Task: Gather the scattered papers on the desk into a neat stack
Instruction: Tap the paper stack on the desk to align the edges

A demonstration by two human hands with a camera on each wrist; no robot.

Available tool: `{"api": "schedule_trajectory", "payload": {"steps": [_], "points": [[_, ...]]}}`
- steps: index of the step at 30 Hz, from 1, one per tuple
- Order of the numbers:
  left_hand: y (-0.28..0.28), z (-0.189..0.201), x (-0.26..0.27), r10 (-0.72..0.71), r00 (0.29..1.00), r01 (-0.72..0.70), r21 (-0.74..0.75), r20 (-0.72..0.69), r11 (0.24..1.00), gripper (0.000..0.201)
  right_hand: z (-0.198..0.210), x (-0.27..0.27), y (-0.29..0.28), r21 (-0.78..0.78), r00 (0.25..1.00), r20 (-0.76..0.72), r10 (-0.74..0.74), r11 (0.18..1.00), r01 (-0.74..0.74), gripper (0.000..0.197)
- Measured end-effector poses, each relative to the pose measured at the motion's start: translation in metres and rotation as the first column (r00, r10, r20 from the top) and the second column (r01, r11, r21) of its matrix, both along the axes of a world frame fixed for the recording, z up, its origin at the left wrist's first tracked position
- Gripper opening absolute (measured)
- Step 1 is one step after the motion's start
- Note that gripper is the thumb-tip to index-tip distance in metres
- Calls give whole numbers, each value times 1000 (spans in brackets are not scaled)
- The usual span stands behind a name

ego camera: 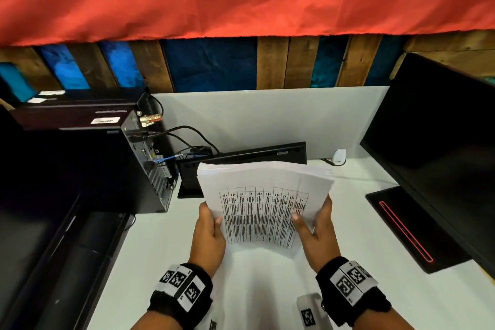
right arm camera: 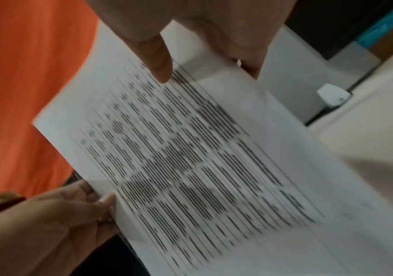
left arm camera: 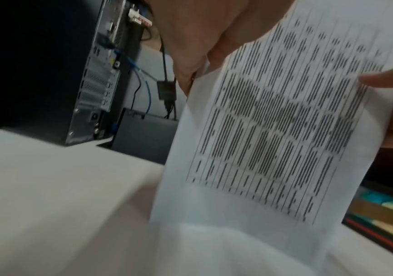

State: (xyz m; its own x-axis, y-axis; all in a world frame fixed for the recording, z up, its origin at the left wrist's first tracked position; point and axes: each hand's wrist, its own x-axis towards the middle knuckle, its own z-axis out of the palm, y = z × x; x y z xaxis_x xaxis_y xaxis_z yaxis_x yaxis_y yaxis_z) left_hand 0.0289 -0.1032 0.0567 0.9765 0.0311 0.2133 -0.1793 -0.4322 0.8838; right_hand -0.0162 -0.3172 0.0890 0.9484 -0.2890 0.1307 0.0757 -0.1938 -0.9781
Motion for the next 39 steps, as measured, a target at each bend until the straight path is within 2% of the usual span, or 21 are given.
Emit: {"api": "schedule_trajectory", "payload": {"steps": [3,5,7,8,10,12,15,17,21,25,27,28,30,33,35,38,39], "points": [[2,-28,-1,-14,994,24,87,-111,996,11,-31,-1,-6,-55,990,-141,2,998,-10,48],[5,-38,-3,-22,985,46,135,-171,990,24,-40,1,-10,-110,985,-170,-11,994,-8,35],[8,-43,0,-7,979,45,185,-203,982,16,-41,7,-13,-169,979,-193,-60,985,27,24],[9,-44,3,-1,978,45,206,-209,977,9,-38,10,-15,-184,976,-199,-83,982,46,21],[4,-37,11,-8,978,60,242,-211,968,17,-29,16,-24,-203,971,-211,-112,977,68,28],[-10,-25,15,-72,977,116,218,-198,969,14,-17,21,-40,-214,966,-223,-132,973,83,31],[-39,-6,15,-182,956,229,198,-230,953,10,-5,25,-75,-300,942,-282,-184,949,95,19],[-61,-7,16,-246,920,310,183,-306,933,11,-5,25,-102,-368,912,-344,-224,926,88,15],[-100,-24,14,-273,773,448,189,-572,874,31,-25,17,-146,-481,803,-537,-258,876,-41,10],[-131,-43,-2,-211,642,463,153,-737,873,32,-60,7,-173,-532,691,-662,-290,831,-161,25],[-143,-51,-11,-196,578,454,113,-792,884,22,-75,4,-181,-538,653,-692,-307,823,-182,26],[-147,-54,-15,-205,559,480,112,-803,870,14,-79,2,-183,-534,631,-709,-315,824,-189,29],[-151,-61,-18,-190,556,517,158,-809,841,24,-87,0,-189,-522,593,-733,-332,834,-178,38],[-156,-66,-23,-214,521,509,100,-826,855,16,-94,-2,-193,-518,557,-746,-365,844,-141,44],[-158,-67,-24,-226,503,455,34,-834,890,20,-95,-3,-196,-505,534,-764,-361,850,-147,46],[-157,-59,-28,-298,408,286,-189,-863,939,23,-90,-5,-202,-445,535,-794,-289,876,-186,53],[-156,-57,-29,-319,401,246,-235,-859,940,23,-89,-6,-205,-421,532,-804,-265,886,-195,55]]}}
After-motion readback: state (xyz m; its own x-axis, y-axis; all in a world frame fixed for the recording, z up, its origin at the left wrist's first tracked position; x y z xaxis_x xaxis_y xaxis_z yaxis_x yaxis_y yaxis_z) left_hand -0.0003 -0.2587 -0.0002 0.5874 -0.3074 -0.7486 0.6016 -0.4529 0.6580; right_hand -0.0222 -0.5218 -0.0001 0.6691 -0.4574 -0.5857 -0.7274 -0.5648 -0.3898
